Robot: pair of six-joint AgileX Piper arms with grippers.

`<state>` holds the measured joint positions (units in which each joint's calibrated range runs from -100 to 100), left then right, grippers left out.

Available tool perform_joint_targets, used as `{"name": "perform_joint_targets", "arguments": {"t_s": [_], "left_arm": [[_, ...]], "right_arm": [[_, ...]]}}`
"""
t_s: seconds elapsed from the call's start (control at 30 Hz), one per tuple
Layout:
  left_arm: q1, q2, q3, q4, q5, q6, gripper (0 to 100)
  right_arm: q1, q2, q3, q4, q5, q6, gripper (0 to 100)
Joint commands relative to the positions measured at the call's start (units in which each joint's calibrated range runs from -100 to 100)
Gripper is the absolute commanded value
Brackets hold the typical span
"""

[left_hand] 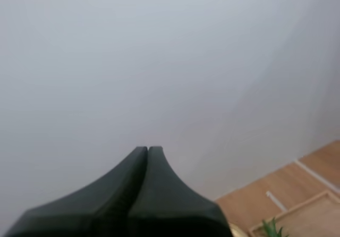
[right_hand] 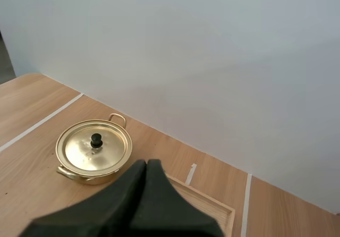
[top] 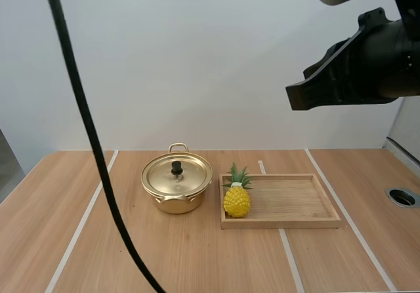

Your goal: Open the pot, put the grape inside, and close it

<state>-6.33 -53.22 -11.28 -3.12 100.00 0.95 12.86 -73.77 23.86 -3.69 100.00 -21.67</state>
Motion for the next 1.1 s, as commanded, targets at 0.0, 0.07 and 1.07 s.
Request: {"name": "perform_joint_targets", "arguments": {"t_s": [0.0, 0.07, 1.07], "left_arm": [[-0.16, -5.20, 2.34, 0.68, -4.89, -4.95, 1], [-0.16, -8.98, 5.00, 0.68, -9.20, -5.71, 1], [5.20, -46.16, 58.41, 7.20, -52.46, -15.26, 1]], "right_arm": [[-1.96, -1.15, -0.20, -0.69, 0.00, 2.16, 0], [-3.22, -2.56, -0.20, -1.38, -0.26, 5.58, 0], [-11.83, -26.23, 18.62, -7.81, -43.52, 18.81, 0]]}}
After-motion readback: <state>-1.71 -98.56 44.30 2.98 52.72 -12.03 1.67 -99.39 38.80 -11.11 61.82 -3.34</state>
